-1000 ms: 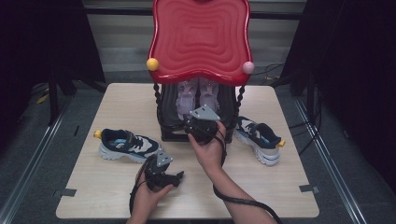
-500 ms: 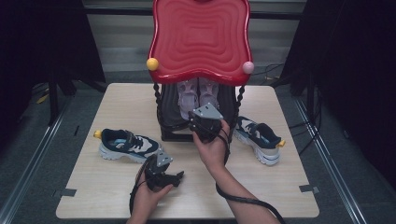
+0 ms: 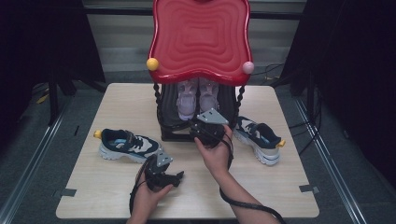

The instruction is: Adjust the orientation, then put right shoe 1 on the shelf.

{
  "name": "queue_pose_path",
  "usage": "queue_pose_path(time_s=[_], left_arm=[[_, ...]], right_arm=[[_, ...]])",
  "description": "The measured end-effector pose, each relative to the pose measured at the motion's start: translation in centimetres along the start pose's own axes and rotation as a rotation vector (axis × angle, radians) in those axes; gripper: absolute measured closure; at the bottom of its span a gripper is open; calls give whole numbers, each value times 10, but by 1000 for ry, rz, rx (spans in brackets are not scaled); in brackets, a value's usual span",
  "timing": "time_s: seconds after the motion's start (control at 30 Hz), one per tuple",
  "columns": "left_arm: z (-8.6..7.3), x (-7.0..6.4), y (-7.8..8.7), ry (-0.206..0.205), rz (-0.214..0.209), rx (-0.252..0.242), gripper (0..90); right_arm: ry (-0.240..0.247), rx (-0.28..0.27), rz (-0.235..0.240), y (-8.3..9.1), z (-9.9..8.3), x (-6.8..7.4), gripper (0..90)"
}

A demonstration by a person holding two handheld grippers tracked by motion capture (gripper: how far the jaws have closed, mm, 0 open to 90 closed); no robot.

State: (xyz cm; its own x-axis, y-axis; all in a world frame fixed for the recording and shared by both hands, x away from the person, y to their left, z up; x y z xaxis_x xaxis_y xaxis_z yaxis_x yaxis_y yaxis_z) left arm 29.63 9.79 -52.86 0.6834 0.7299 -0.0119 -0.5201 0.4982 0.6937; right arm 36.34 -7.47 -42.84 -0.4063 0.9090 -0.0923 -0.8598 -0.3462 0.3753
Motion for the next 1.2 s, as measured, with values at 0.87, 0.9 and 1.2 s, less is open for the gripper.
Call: queue_pose_path(time_s=[0.87, 0.9, 1.2], left_arm=[[0, 0, 0, -1, 0, -1, 160], [0, 0, 0, -3, 0, 0, 160], [0, 0, 0, -4, 0, 1, 160]], right_arm=[[33, 113, 277, 43, -63, -21, 157], [35, 117, 283, 44, -66, -21, 158], [62, 196, 339, 55, -95, -25, 141]])
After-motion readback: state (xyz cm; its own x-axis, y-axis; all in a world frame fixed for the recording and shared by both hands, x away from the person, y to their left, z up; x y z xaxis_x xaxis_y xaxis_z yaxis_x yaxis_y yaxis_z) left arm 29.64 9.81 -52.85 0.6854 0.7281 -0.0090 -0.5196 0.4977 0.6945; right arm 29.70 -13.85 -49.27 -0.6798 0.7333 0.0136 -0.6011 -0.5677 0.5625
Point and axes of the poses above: each handheld gripper's, and its own axes: y roughly backward along the jaws, z roughly out of its top, x roughly to its left, the point moved 3 cm from there along -y, roughly forward along the jaws
